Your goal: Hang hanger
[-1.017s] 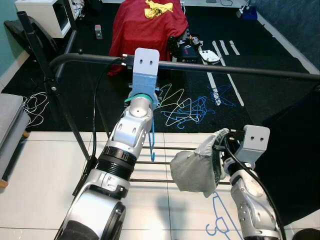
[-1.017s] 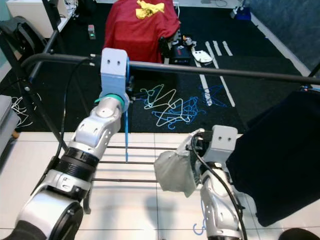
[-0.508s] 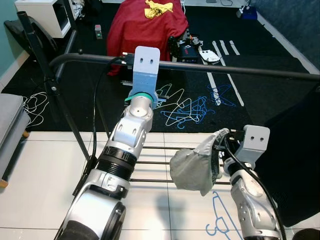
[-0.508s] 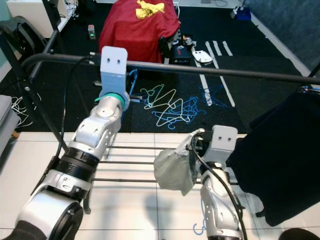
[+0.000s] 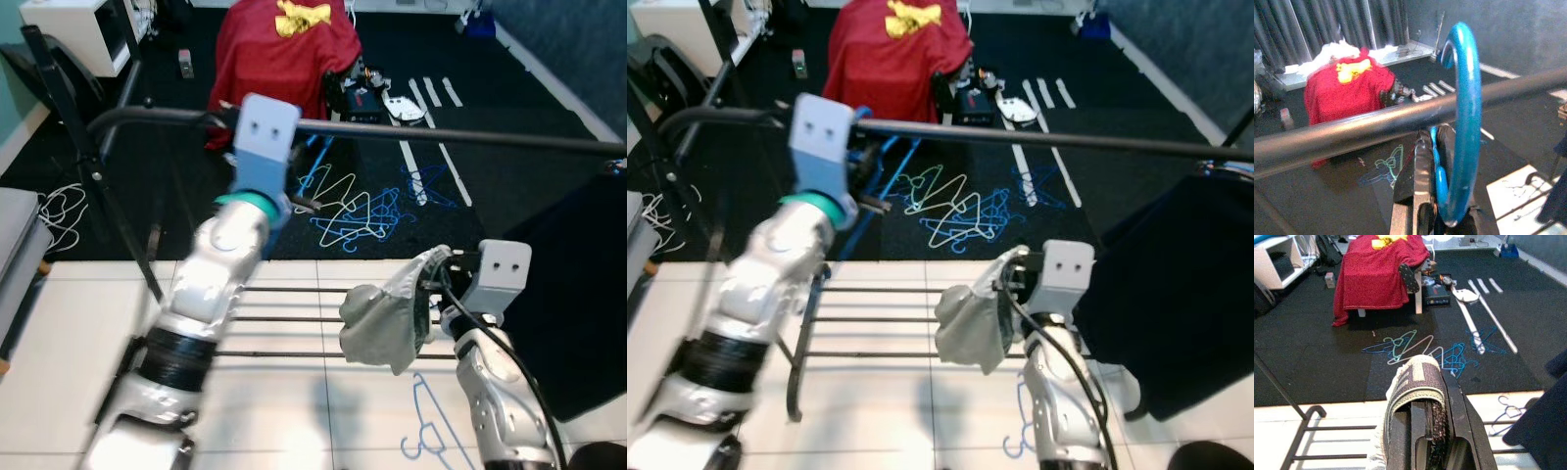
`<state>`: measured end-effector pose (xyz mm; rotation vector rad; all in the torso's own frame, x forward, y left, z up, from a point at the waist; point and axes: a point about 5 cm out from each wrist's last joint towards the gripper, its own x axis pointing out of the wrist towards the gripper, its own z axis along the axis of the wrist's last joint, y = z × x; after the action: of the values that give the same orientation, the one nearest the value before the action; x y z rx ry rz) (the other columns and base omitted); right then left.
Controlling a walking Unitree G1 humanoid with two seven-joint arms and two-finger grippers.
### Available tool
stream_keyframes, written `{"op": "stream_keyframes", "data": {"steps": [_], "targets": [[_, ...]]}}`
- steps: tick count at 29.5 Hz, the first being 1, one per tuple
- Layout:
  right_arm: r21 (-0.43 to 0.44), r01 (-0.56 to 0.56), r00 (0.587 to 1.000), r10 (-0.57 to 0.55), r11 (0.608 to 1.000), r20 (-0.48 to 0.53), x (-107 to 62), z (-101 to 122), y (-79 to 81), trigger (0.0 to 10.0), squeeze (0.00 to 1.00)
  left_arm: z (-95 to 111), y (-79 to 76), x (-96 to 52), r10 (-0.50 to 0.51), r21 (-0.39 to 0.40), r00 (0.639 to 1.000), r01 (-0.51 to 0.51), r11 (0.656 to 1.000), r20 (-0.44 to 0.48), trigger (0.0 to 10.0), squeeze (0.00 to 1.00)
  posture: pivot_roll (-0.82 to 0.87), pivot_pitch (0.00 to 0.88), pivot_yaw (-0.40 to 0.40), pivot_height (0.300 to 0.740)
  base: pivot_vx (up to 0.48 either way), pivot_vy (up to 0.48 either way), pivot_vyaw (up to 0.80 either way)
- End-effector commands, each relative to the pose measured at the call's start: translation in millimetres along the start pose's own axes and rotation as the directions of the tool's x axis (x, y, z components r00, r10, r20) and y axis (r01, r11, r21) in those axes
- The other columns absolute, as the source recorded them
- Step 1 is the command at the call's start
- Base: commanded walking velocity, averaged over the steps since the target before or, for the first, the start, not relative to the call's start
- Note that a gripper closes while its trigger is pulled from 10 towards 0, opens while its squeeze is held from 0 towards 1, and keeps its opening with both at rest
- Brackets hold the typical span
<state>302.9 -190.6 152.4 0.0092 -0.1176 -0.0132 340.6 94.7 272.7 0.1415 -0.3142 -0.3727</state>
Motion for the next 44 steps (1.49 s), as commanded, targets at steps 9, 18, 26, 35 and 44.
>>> {"op": "stream_keyframes", "data": {"steps": [9, 18, 26, 35, 44], "targets": [[-0.201, -0.367, 0.930, 0.351, 0.908, -0.110, -18.1, 14, 3.7, 10.0, 0.00, -34, 22.1, -65.1, -0.119, -0.029, 0.986, 0.117, 0.993, -0.113, 10.0, 0.00, -0.05, 0.116, 0.033, 0.740, 0.000, 0.000, 0.00], [-0.238, -0.439, 0.898, 0.423, 0.866, -0.117, 4.5, 43, -8.6, 10.0, 0.00, -52, 29.9, -122.9, -0.181, -0.103, 0.939, 0.157, 0.982, -0.292, 10.0, 0.00, -0.03, 0.122, 0.009, 0.740, 0.000, 0.000, 0.00], [-0.204, -0.627, 0.779, 0.602, 0.751, -0.175, 18.5, 42, 20.6, 10.0, 0.00, -38, 19.5, -135.7, -0.367, -0.230, 0.882, 0.307, 0.924, -0.296, 10.0, 0.00, -0.02, 0.123, 0.002, 0.740, 0.000, 0.000, 0.00], [-0.255, -0.594, 0.802, 0.535, 0.763, -0.267, 33.9, 35, 14.3, 10.0, 0.00, -17, 14.8, -124.7, -0.394, -0.375, 0.908, 0.319, 0.870, -0.141, 10.0, 0.00, -0.03, 0.125, -0.004, 0.740, 0.000, 0.000, 0.00], [0.006, -0.195, 0.944, 0.190, 0.981, -0.270, 65.3, 35, -23.4, 10.0, 0.00, -16, 16.5, -131.9, -0.462, -0.309, 0.860, 0.389, 0.868, -0.217, 10.0, 0.00, -0.03, 0.129, 0.009, 0.740, 0.000, 0.000, 0.00]]}}
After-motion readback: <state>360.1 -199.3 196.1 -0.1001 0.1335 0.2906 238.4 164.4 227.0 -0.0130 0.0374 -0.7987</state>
